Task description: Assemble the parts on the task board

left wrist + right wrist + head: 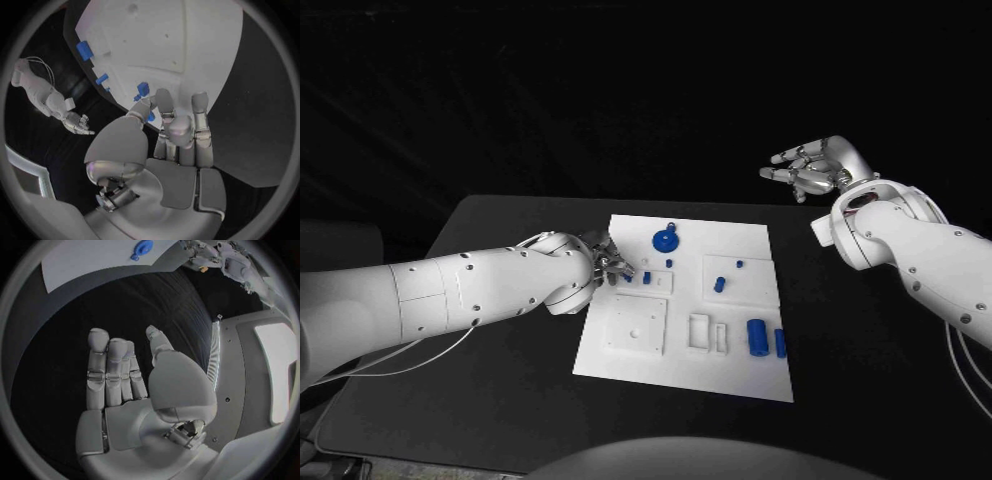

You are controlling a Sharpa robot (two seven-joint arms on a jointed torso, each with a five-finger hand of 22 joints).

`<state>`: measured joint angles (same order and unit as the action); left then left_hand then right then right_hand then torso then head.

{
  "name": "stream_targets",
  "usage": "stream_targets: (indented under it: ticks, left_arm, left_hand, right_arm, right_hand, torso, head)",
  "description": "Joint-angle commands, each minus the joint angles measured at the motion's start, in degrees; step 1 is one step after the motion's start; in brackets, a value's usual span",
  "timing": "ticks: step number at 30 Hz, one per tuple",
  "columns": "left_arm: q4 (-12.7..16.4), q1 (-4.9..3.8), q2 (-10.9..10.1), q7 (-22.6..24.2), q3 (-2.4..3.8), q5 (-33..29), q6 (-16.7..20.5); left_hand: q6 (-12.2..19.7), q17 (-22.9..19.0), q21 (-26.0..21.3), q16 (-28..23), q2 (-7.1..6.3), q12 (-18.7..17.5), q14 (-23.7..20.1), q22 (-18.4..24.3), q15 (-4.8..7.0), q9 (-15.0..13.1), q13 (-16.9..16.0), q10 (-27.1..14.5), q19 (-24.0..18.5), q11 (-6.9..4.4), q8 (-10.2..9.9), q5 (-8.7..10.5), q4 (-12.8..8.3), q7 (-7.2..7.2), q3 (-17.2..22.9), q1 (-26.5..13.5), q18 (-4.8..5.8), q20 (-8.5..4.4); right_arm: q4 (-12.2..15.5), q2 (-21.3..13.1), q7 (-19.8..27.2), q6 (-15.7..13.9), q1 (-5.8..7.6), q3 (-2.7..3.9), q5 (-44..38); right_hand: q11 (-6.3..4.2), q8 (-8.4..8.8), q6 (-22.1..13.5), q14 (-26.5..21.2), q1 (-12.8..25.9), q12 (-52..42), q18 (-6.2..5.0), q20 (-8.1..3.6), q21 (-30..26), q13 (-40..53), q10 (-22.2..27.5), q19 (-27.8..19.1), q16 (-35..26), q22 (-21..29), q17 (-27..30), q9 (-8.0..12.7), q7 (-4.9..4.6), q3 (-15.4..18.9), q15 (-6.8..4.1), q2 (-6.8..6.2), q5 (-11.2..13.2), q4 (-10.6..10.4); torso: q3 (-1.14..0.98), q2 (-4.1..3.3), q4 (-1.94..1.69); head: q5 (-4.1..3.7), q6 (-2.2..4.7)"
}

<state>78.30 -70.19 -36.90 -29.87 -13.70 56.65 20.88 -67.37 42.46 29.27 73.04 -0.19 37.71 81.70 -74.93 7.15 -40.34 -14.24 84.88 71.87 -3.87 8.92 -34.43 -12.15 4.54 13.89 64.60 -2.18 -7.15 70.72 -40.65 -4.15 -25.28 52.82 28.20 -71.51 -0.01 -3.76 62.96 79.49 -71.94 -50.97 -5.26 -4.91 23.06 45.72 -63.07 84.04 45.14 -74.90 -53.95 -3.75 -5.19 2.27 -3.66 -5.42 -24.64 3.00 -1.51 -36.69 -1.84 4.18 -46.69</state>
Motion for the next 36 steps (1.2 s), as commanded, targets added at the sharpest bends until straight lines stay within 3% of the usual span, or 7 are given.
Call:
stream_targets:
  ticks: [1,11,26,28,30,36]
  left_arm:
    - [0.0,-0.18,0.3,-0.7,-0.06,-0.8,-2.0]
    - [0.1,-0.95,0.1,-1.0,-0.06,-1.4,-4.3]
    - [0.8,-1.06,-0.1,-1.1,-0.09,-0.6,-5.5]
    - [0.9,-1.06,-0.2,-1.0,-0.09,-0.3,-5.3]
    - [0.9,-1.05,-0.2,-1.0,-0.09,-0.1,-5.0]
    - [1.3,-1.04,-0.5,0.2,-0.09,0.2,-1.9]
  left_hand:
    - [-8.6,0.4,0.4,0.5,0.9,0.4,0.4,-0.7,0.1,-0.4,-0.1,2.0,0.1,-0.99,-0.1,-0.03,-1.5,-6.39,1.5,0.1,-0.99,0.36]
    - [-9.0,1.5,1.0,1.9,1.33,1.7,0.5,-0.8,0.07,-1.9,-0.6,1.9,0.0,-1.11,-0.1,-0.12,-2.1,-6.6,1.7,-0.7,-0.97,0.43]
    - [-9.2,0.5,1.2,1.8,1.31,1.2,0.4,-0.7,0.01,-1.4,-0.5,1.9,-0.2,-1.02,-0.8,0.38,-2.2,-6.48,1.5,-0.4,-1.06,0.52]
    - [-9.4,0.1,1.2,1.7,1.28,1.1,0.4,-0.7,0.0,-0.6,-0.6,1.9,-0.2,-0.99,-1.2,1.13,-1.8,-6.44,1.3,0.0,-1.16,0.61]
    - [-9.4,-0.1,1.2,1.6,1.47,1.1,0.3,-0.6,-0.01,0.0,-0.6,1.9,-0.2,-0.99,-1.4,3.22,-1.5,-6.43,1.1,0.2,-1.14,0.64]
    - [-9.3,-0.9,0.9,1.2,1.59,0.7,0.3,-0.4,-0.02,2.1,-0.3,1.9,-0.1,-0.91,-1.3,4.59,0.0,-6.33,0.3,1.3,-1.34,0.85]
  right_arm:
    - [-0.1,0.1,0.4,0.8,0.0,0.02,-0.1]
    - [-0.2,0.1,0.4,0.9,0.0,0.02,-0.1]
    - [-0.2,0.1,0.5,1.1,-0.03,0.02,-0.1]
    - [-0.2,0.1,0.5,1.0,-0.04,0.02,0.0]
    - [-0.2,0.1,0.5,1.0,-0.05,0.02,0.0]
    - [-0.2,0.1,0.6,0.9,-0.07,0.02,0.0]
  right_hand:
    - [-0.19,0.19,0.2,-0.1,0.3,-0.2,-0.66,0.02,0.1,-0.1,0.0,1.1,0.3,-2.5,0.1,0.1,0.03,-0.3,-0.18,0.22,-0.2,-0.2]
    - [-0.21,0.19,0.2,-0.1,0.3,-0.2,-0.67,0.01,0.0,-0.1,0.0,1.1,0.3,-2.5,0.1,0.1,0.03,-0.4,-0.18,0.2,-0.4,-0.2]
    - [-0.2,0.2,0.2,-0.1,0.5,-0.2,-0.65,0.01,0.0,-0.1,0.0,1.1,0.3,-2.5,0.1,0.1,0.03,-0.5,-0.19,0.19,-0.5,-0.2]
    - [-0.21,0.19,0.2,-0.1,0.5,-0.2,-0.65,0.01,0.1,-0.1,0.0,1.1,0.3,-2.5,0.1,0.1,0.03,-0.5,-0.18,0.19,-0.6,-0.3]
    - [-0.21,0.19,0.2,-0.1,0.5,-0.2,-0.65,0.01,0.1,-0.1,0.0,1.1,0.3,-2.5,0.1,0.1,0.03,-0.5,-0.18,0.19,-0.6,-0.3]
    - [-0.2,0.2,0.2,-0.1,0.6,-0.2,-0.65,0.01,0.0,-0.1,0.0,1.1,0.3,-2.5,0.1,0.1,0.03,-0.5,-0.18,0.2,-0.6,-0.3]
  torso:
    - [-0.05,0.01,-0.05]
    - [-0.03,0.03,-0.04]
    - [0.01,0.03,-0.08]
    - [0.0,0.04,-0.1]
    - [0.0,0.04,-0.1]
    - [0.0,0.0,-0.02]
  head:
    - [-0.02,-0.1]
    - [0.03,-0.24]
    - [0.03,-0.24]
    - [0.01,-0.17]
    - [0.01,-0.17]
    - [0.11,0.04]
